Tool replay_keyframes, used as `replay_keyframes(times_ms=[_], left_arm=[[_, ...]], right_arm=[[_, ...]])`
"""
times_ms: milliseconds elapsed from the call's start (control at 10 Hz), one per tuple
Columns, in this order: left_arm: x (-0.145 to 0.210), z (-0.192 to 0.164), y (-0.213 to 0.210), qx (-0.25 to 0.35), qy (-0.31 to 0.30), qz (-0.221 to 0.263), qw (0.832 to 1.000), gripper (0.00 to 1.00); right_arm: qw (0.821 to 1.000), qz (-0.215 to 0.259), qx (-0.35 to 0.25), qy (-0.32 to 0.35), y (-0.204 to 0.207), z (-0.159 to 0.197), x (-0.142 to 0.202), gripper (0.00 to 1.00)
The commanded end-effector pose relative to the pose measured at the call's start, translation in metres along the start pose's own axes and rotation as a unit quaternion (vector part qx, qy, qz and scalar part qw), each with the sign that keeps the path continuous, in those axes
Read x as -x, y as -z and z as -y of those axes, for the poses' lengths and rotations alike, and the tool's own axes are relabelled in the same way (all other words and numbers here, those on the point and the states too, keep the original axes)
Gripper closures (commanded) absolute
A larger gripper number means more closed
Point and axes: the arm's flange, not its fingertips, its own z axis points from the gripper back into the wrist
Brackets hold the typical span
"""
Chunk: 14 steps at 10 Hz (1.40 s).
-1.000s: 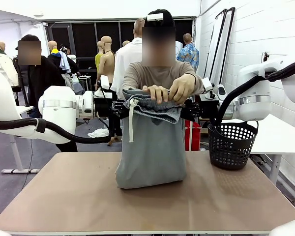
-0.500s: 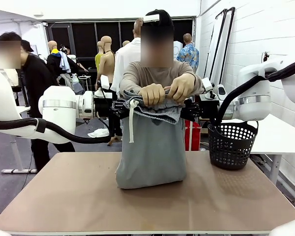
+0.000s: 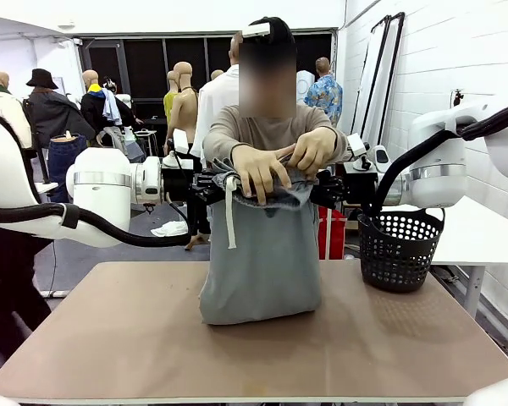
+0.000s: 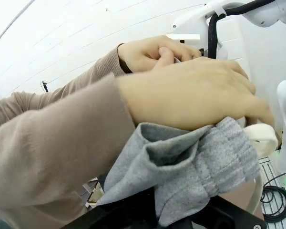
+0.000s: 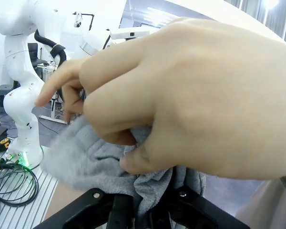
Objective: Fold the training pants.
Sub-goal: Release the ends of the Training pants and then grab the overlapped ends.
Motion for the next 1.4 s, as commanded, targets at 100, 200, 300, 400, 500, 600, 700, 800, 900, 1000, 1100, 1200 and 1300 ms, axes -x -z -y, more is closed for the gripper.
replay_keyframes(times_ms=[100, 200, 300, 400, 500, 600, 700, 800, 900, 1000, 1100, 1200, 1300], left_arm=[[-0.002, 0.0008, -0.0006, 0.003, 0.002, 0.003, 1.0, 1.0], [-0.002, 0.0008, -0.0006, 0.003, 0.002, 0.003, 1.0, 1.0], [-0.002, 0.0008, -0.0006, 0.003, 0.002, 0.003, 1.0, 1.0], [-0.002, 0.0008, -0.0006, 0.003, 0.002, 0.003, 1.0, 1.0], [-0.002, 0.0008, -0.0006, 0.003, 0.002, 0.003, 1.0, 1.0], [-0.002, 0.0008, -0.0006, 0.003, 0.002, 0.003, 1.0, 1.0], [-0.002, 0.0008, -0.0006, 0.003, 0.002, 0.003, 1.0, 1.0], [-0.002, 0.0008, -0.0006, 0.003, 0.002, 0.003, 1.0, 1.0], [-0.002, 0.0008, -0.0006, 0.003, 0.002, 0.003, 1.0, 1.0], [-0.002, 0.0008, -0.0006, 0.003, 0.002, 0.003, 1.0, 1.0], [-0.002, 0.0008, -0.0006, 0.003, 0.002, 0.003, 1.0, 1.0], [-0.002, 0.0008, -0.0006, 0.003, 0.002, 0.003, 1.0, 1.0], [-0.002, 0.0008, -0.0006, 0.003, 0.002, 0.003, 1.0, 1.0]], right_arm=[[1.0, 0.001, 0.0, -0.001, 0.0, -0.0001, -0.0016, 1.0], [1.0, 0.001, 0.0, -0.001, 0.0, -0.0001, -0.0016, 1.0], [1.0, 0.001, 0.0, -0.001, 0.0, -0.0001, -0.0016, 1.0], [1.0, 0.001, 0.0, -0.001, 0.0, -0.0001, -0.0016, 1.0], [1.0, 0.001, 0.0, -0.001, 0.0, -0.0001, -0.0016, 1.0], [1.0, 0.001, 0.0, -0.001, 0.0, -0.0001, -0.0016, 1.0], [1.0, 0.001, 0.0, -0.001, 0.0, -0.0001, -0.0016, 1.0], [1.0, 0.001, 0.0, -0.001, 0.0, -0.0001, -0.0016, 1.0], [1.0, 0.001, 0.0, -0.001, 0.0, -0.0001, -0.0016, 1.0], [1.0, 0.001, 0.0, -0.001, 0.0, -0.0001, -0.0016, 1.0], [1.0, 0.001, 0.0, -0.001, 0.0, -0.0001, -0.0016, 1.0], [1.0, 0.001, 0.0, -0.001, 0.0, -0.0001, -0.0016, 1.0], [1.0, 0.001, 0.0, -0.001, 0.0, -0.0001, -0.0016, 1.0]])
